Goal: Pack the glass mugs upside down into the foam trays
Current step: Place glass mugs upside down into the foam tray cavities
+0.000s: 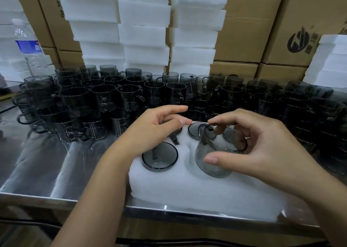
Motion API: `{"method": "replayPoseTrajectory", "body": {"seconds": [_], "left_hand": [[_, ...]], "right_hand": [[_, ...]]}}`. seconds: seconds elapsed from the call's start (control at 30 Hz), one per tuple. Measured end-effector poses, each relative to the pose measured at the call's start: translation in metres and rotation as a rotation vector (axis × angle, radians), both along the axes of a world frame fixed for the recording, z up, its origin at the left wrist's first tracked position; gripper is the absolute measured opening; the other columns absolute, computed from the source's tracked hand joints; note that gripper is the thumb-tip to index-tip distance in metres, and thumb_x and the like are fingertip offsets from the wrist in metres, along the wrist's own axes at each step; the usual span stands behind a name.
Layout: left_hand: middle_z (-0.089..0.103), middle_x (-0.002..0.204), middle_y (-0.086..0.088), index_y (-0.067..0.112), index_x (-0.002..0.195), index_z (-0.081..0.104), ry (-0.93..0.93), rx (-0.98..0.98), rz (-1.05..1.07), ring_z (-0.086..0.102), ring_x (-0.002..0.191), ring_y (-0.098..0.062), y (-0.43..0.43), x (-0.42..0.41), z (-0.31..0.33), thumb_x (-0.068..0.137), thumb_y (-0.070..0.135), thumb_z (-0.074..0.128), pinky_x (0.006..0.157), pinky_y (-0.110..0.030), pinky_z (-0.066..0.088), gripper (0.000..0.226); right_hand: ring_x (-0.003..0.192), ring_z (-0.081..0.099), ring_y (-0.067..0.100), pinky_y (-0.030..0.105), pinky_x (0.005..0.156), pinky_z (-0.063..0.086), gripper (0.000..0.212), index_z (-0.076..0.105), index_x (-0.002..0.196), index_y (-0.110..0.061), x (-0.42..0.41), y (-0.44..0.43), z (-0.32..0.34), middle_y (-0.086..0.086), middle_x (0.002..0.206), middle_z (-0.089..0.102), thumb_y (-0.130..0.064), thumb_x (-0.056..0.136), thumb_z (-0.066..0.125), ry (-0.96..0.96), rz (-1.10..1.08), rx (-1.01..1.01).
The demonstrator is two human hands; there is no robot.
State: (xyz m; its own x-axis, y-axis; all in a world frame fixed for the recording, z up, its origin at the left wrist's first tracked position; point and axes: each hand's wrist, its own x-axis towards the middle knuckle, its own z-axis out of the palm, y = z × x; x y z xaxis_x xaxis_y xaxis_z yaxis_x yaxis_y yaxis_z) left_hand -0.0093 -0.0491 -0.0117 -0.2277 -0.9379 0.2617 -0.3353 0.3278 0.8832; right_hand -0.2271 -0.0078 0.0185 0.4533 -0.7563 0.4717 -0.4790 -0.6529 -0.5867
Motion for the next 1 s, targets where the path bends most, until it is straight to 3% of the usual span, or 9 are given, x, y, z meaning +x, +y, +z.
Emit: {"method": "replayPoseTrajectory", "body": {"seconds": [0.17, 0.3, 0.47, 0.7, 1.0], "left_hand": [[0.072, 0.103, 0.018, 0.025, 0.128, 0.056, -0.004, -0.003, -0.008, 0.062, 0.104, 0.005, 0.001, -0.001, 0.002, 0.095, 0.019, 0.054, 0.088, -0.008, 0.044, 0.033], [0.073, 0.103, 0.017, 0.027, 0.126, 0.058, -0.002, -0.005, -0.004, 0.062, 0.106, 0.004, 0.002, -0.001, 0.002, 0.094, 0.02, 0.056, 0.1, -0.022, 0.042, 0.032], [0.073, 0.103, 0.016, 0.032, 0.121, 0.059, 0.009, -0.01, -0.005, 0.062, 0.107, 0.0, 0.001, -0.001, 0.001, 0.087, 0.034, 0.061, 0.106, -0.034, 0.04, 0.034], [0.073, 0.102, 0.015, 0.026, 0.124, 0.059, 0.01, -0.013, 0.002, 0.063, 0.106, 0.002, 0.0, -0.001, 0.001, 0.093, 0.02, 0.058, 0.102, -0.029, 0.042, 0.031], [0.073, 0.101, 0.016, 0.029, 0.121, 0.06, 0.013, -0.019, 0.005, 0.063, 0.103, 0.003, 0.003, -0.002, 0.002, 0.092, 0.021, 0.059, 0.099, -0.024, 0.042, 0.03]], "right_hand": [[0.079, 0.058, -0.004, 0.006, 0.064, 0.039, 0.054, 0.065, 0.096, -0.041, 0.009, 0.001, 0.0, -0.023, 0.093, 0.062, -0.072, 0.052, 0.069, 0.033, -0.036, -0.029], [0.075, 0.055, -0.012, 0.003, 0.061, 0.037, 0.057, 0.065, 0.098, -0.038, 0.016, 0.0, -0.003, -0.032, 0.092, 0.058, -0.073, 0.053, 0.066, 0.061, -0.039, -0.011], [0.088, 0.054, -0.007, 0.005, 0.073, 0.037, 0.051, 0.062, 0.095, -0.04, 0.017, 0.0, -0.006, -0.023, 0.092, 0.058, -0.066, 0.053, 0.071, 0.146, -0.065, -0.02], [0.088, 0.052, -0.012, 0.003, 0.074, 0.035, 0.056, 0.061, 0.1, -0.039, 0.016, -0.002, -0.005, -0.027, 0.093, 0.055, -0.065, 0.052, 0.073, 0.202, -0.034, 0.026], [0.091, 0.051, -0.012, 0.002, 0.07, 0.035, 0.066, 0.06, 0.099, -0.041, 0.016, -0.009, -0.003, -0.028, 0.096, 0.057, -0.078, 0.044, 0.062, 0.272, -0.033, 0.098]]}}
